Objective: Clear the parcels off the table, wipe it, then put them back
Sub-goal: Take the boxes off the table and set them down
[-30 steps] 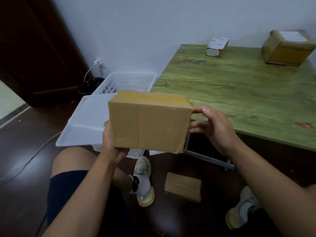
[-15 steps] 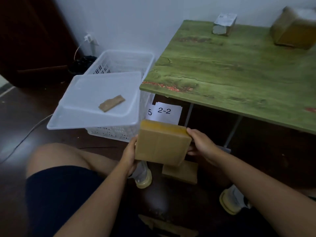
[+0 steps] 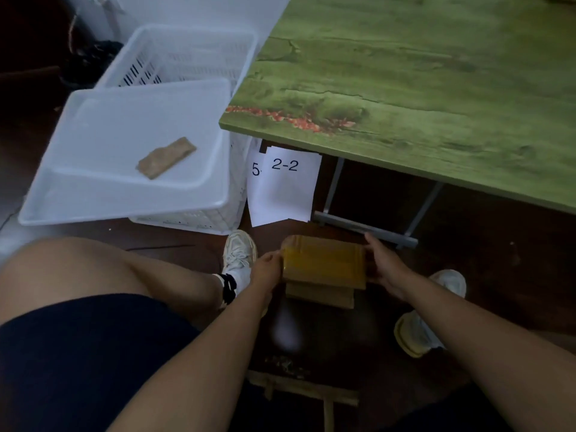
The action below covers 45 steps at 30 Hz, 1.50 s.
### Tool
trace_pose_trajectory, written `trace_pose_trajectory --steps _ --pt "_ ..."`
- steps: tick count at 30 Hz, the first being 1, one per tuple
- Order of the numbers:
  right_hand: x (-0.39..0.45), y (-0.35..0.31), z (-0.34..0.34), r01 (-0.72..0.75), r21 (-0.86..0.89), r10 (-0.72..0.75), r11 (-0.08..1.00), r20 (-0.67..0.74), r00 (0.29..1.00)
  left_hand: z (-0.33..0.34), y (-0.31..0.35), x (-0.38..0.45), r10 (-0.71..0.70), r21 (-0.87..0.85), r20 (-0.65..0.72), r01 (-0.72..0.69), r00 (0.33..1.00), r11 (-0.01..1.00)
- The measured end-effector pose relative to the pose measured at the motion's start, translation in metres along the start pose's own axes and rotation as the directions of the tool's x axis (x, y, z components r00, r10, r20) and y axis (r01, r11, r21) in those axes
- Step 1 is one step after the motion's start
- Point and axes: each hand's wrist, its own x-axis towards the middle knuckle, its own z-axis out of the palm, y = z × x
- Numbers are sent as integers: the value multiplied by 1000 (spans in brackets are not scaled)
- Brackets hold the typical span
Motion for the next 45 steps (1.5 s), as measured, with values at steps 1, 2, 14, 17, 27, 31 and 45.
trace_pose_trajectory --steps 1,2,14,17,27,31,45 --pt "5 2 -3 -14 -29 14 999 -22 1000 6 -2 3 -13 -30 12 14 1000 999" --pt "7 3 -4 -28 -62 25 998 -45 999 11 -3 4 -42 -59 32 44 999 997" --pt "34 31 6 -115 -221 111 969 -27 993 50 -34 30 -158 -84 124 169 980 982" --pt "38 30 11 -128 -277 121 952 -41 992 51 -39 33 -161 -70 117 169 980 983" --pt "39 24 32 -79 -600 47 796 -69 996 48 -58 51 -198 102 112 187 974 977" --pt "29 10 45 0 -886 -147 464 -76 986 16 17 20 17 210 -34 -9 999 978" --pt "-15 -72 137 641 -683 -768 349 184 614 -160 163 38 552 577 -325 -301 767 759"
